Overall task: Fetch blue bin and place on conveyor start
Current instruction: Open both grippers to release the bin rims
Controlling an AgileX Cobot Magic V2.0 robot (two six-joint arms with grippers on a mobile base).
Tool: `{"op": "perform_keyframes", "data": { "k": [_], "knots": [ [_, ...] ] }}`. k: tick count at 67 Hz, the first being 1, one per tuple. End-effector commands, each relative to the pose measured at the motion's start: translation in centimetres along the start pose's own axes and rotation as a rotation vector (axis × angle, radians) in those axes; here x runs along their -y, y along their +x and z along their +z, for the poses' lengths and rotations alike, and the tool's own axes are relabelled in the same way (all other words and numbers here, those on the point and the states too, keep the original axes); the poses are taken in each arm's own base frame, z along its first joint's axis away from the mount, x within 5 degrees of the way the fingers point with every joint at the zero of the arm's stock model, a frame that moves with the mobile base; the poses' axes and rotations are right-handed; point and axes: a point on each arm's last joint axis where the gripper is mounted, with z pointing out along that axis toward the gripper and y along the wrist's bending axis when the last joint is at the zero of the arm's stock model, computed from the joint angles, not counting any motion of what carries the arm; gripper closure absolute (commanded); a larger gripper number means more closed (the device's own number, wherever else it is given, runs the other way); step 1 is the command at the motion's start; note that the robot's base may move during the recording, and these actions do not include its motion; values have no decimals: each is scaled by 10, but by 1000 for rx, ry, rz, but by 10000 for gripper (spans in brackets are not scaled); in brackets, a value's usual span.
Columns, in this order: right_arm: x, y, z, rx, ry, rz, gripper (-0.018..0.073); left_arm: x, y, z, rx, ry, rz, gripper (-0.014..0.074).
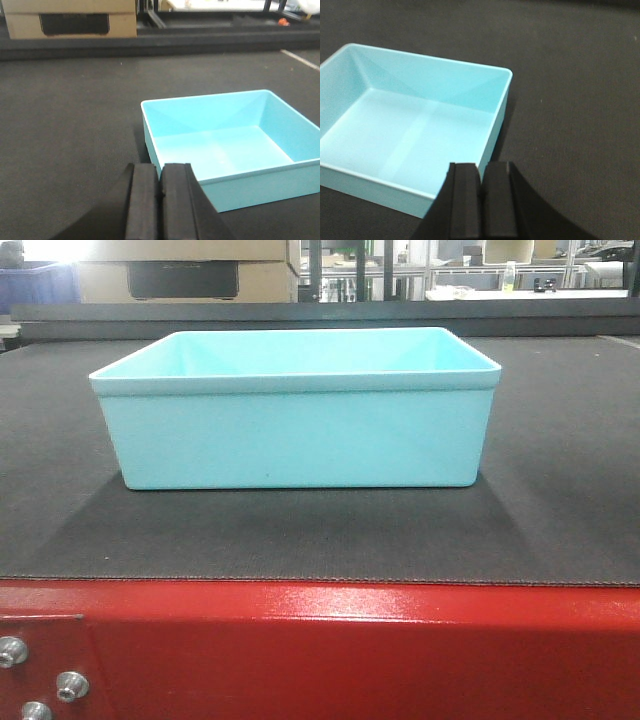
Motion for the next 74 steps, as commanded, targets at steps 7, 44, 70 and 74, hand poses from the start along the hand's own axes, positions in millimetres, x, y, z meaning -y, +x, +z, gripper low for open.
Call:
{"op": "perform_keyframes", "data": {
  "k": [7, 44, 70, 74],
  "knots": [
    [2, 26, -34, 203, -33, -24, 720, -1, 12, -29, 113, 6, 1, 707],
    [3, 43, -41, 220, -39, -24, 721, -2, 17, -46, 179, 2, 9, 707],
    [3, 43, -41, 225, -40, -24, 721, -2, 22, -46, 170, 1, 9, 707],
    [3, 43, -41, 225, -40, -24, 721, -2, 20, -50, 197, 2, 8, 707]
  ]
}}
